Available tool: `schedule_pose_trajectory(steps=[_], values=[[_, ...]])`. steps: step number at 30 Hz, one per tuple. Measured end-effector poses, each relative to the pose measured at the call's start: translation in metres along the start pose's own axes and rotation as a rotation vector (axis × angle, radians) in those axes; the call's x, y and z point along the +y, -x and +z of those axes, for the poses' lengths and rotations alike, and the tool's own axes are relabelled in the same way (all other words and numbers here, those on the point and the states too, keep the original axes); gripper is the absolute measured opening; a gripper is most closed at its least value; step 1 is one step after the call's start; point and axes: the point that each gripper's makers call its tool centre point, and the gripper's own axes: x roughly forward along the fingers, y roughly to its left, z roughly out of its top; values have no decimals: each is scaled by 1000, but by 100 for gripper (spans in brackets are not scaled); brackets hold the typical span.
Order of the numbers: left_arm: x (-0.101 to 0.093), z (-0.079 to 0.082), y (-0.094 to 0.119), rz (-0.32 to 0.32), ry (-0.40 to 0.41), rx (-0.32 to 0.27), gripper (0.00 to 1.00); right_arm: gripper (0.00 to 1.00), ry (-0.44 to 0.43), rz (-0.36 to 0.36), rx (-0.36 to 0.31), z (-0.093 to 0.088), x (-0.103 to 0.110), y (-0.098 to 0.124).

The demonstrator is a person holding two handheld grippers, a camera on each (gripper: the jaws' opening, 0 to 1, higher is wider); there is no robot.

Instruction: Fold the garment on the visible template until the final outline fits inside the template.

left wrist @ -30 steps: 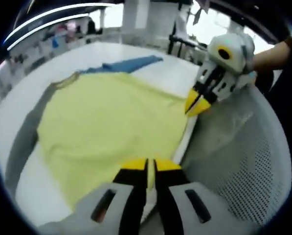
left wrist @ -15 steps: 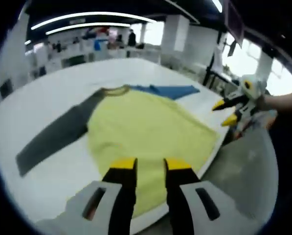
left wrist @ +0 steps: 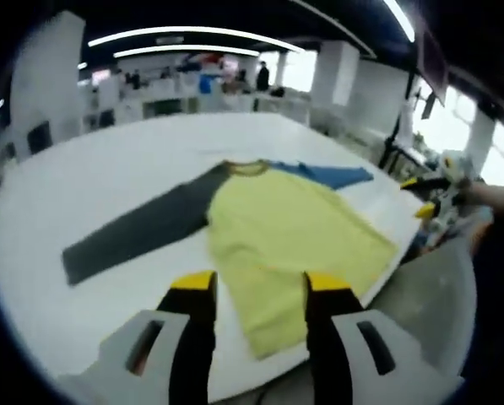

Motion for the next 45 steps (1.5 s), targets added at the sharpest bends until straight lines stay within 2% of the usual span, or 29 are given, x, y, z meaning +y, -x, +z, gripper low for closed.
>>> schedule_pose_trajectory(steps=[5,8,11,13,16,22,24,29,32,33,36,39,41,43,45], values=[[6,5,10,-3,-36,-1,51,76,-17,-35,-21,6,-12,14],[6,12,18,-6,-53,-12,54,82,-18,-43,-28,7,-15,21],[7,18,25,-15,-60,-27,58,91,-3,-80,-27,6,-24,27],[9,17,28,-15,-76,-9,63,99,-4,-88,-33,6,-27,31],[14,17,32,-14,-70,4,70,99,-24,-87,-28,3,-28,36],[26,22,44,7,-10,-50,81,100,-47,-68,-7,-2,-26,42],[27,29,52,19,19,-92,84,100,-58,-66,-17,-3,-26,45],[31,26,63,29,42,-84,91,100,-100,-43,-30,-5,-22,49],[30,23,67,27,50,-77,95,100,-137,-27,-5,-10,-19,51],[30,21,68,26,61,-73,97,100,-168,5,1,-12,-14,52],[31,16,69,29,72,-54,99,100,-219,19,-20,-12,-13,53],[29,14,69,19,83,-46,99,100,-245,11,-4,-15,-14,54],[29,13,68,19,78,-42,99,100,-191,-47,-55,-8,-25,57],[29,13,67,19,76,-39,99,100,-180,-80,-76,-5,-30,59],[27,13,65,12,74,-33,99,100,-161,-76,-88,-3,-30,60]])
